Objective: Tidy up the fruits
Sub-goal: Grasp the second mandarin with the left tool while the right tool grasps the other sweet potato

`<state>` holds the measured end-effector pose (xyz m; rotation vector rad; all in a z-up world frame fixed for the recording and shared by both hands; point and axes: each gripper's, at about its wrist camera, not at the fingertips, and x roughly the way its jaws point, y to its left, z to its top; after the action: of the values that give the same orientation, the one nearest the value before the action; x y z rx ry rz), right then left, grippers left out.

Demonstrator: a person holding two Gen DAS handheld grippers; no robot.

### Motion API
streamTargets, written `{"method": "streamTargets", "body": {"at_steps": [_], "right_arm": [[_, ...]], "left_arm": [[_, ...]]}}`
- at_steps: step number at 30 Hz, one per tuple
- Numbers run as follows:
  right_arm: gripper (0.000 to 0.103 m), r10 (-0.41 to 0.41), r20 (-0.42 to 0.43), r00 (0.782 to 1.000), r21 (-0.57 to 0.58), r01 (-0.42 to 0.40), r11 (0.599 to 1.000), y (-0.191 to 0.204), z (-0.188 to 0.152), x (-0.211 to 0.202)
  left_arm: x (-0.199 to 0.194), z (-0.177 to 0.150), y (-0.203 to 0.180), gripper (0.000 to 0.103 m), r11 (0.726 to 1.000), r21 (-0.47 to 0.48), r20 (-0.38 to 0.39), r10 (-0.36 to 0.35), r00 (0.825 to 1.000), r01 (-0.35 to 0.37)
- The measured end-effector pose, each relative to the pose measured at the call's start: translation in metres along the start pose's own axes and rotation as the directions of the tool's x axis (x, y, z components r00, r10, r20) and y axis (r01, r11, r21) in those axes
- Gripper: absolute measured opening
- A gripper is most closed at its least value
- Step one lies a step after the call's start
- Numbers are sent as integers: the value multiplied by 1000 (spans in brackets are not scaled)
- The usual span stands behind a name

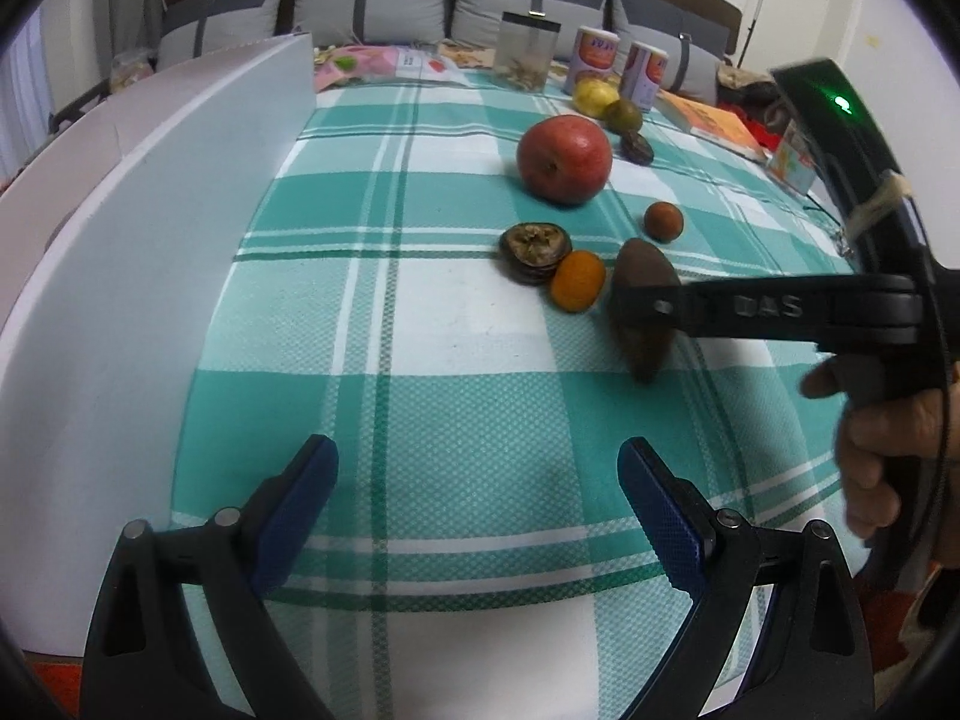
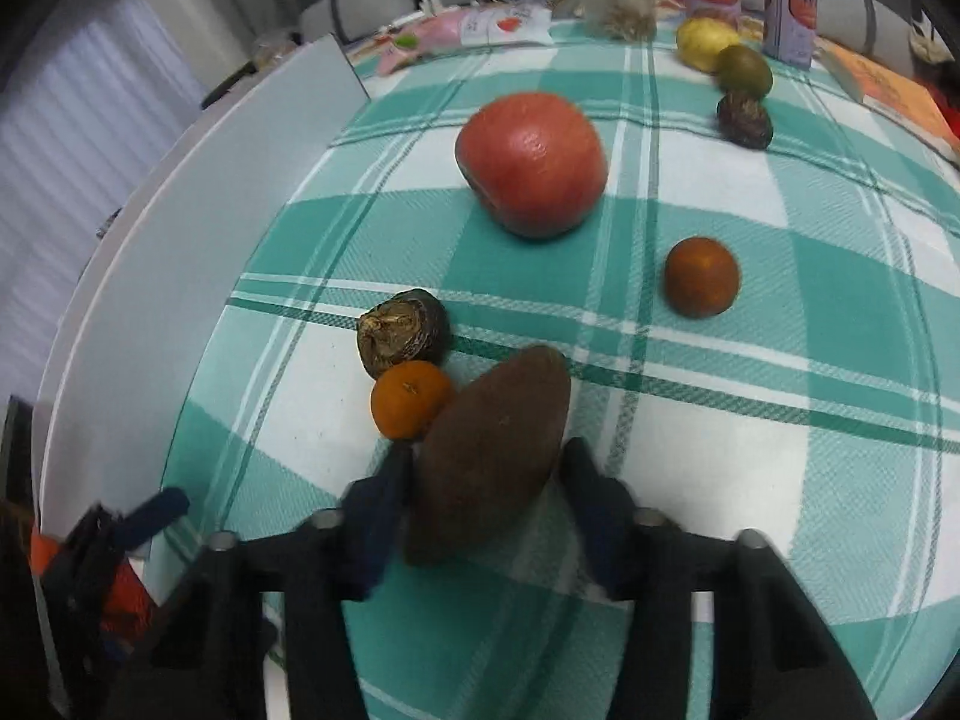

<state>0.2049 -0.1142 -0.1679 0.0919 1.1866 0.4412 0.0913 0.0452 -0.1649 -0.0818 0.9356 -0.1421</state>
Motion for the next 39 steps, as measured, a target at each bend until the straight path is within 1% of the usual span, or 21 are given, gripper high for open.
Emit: {"method": "streamTargets", "body": {"at_steps": [1,4,5,7,8,9,10,12,13,16,17,18,20,21,23,25,27,29,32,36,39], "right_arm": [[41,11,-1,1000,14,-11,1000,-7,-3,-6],[41,4,-7,1000,42,-3,999,-34,-15,-22],[40,18,-3,1000,65,-18,998,-46,-21,-28],[39,33,8,999,95,-34,995,-63,-34,-42],[39,25,14,1000,91,-27,996,-66,-39,-48],[39,-5,24,1000,67,3,998,-68,-47,-54],[39,-29,38,999,48,27,998,-68,-53,-57],[39,-59,65,996,38,57,998,-69,-64,-62],[39,-62,82,995,43,58,997,-69,-70,-62],[41,-57,115,992,45,52,998,-69,-80,-64],[43,-58,122,991,42,53,998,-68,-83,-64],[45,-59,128,990,41,54,998,-68,-84,-64],[46,-59,133,989,45,54,998,-69,-87,-65],[47,-63,137,989,50,56,997,-71,-88,-67],[48,-69,150,986,59,60,996,-74,-88,-70],[50,-76,161,984,68,66,995,-78,-88,-72],[52,-79,162,984,80,67,995,-82,-89,-72],[53,-88,159,983,84,75,994,-84,-90,-71],[53,-112,162,980,68,102,992,-82,-91,-71],[53,-161,158,974,11,161,987,-73,-93,-71],[54,-173,157,972,-9,176,984,-66,-96,-70]], "left_arm": [[1,0,-1,95,1000,0,-1,-8,1000,8],[3,0,-5,95,999,4,-7,-38,999,38],[4,0,-7,95,998,2,-10,-56,998,56],[6,1,-8,95,993,-19,-19,-113,993,113],[9,4,-9,95,990,-33,-25,-141,990,140],[13,10,-10,95,985,-52,-32,-165,986,163],[16,15,-11,95,983,-65,-33,-174,984,172],[25,27,-16,95,980,-78,-33,-186,982,183],[31,33,-20,94,981,-70,-39,-182,983,179],[49,48,-31,93,989,-48,-55,-143,988,141],[53,51,-33,93,990,-51,-54,-137,989,134],[56,55,-35,89,990,-54,-54,-133,990,130],[64,59,-39,67,991,-55,-68,-127,990,123],[69,60,-41,54,992,-51,-85,-120,989,116],[70,63,-43,51,995,-35,-66,-98,993,95],[72,64,-43,26,995,-40,-62,-96,993,94],[71,63,-40,25,992,-54,-52,-115,992,112],[66,59,-37,25,992,-51,-50,-115,992,113],[53,45,-32,25,993,-26,-86,-116,990,114],[28,20,-25,25,994,50,-107,-93,990,99],[15,5,-14,29,996,57,-98,-67,993,72]]}}
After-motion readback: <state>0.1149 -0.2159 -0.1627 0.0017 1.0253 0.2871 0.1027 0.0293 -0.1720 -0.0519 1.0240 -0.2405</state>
